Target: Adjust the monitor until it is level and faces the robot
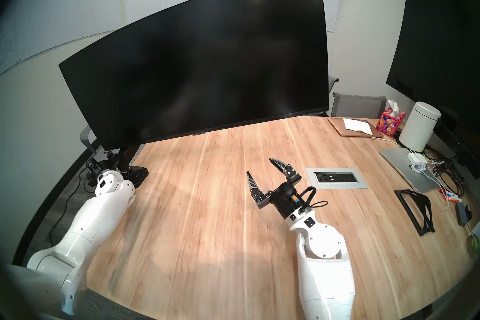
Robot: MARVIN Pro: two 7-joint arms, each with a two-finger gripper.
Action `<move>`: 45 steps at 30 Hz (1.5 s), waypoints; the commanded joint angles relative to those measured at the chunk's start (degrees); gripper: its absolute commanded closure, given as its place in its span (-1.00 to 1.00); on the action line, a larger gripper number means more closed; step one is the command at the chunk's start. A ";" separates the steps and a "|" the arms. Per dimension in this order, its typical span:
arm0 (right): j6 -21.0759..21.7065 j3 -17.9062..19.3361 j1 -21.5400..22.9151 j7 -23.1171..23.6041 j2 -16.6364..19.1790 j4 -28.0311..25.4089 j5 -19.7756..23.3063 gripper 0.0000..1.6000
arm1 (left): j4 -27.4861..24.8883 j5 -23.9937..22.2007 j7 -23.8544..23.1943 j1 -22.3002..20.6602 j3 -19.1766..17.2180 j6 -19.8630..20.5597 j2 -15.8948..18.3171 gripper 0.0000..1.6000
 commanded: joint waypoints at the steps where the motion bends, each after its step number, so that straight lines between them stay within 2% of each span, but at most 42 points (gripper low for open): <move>1: -0.09 0.04 0.36 -0.03 -0.07 -1.19 0.29 -1.00 | -0.64 -0.39 -3.06 -0.99 1.09 1.39 0.43 -1.00; 16: -0.09 0.04 0.36 -0.03 -0.07 -1.19 0.29 -1.00 | 1.16 -2.05 -8.75 -1.24 2.26 1.24 2.45 -1.00; 26: -0.11 0.04 0.37 -0.04 -0.06 -1.16 0.28 -1.00 | 1.62 -1.17 -11.34 -1.56 3.29 -0.23 3.11 -1.00; 45: -0.18 0.04 0.43 -0.05 -0.05 -1.05 0.26 -1.00 | 2.52 1.21 -10.97 -4.61 4.39 -3.12 4.56 -1.00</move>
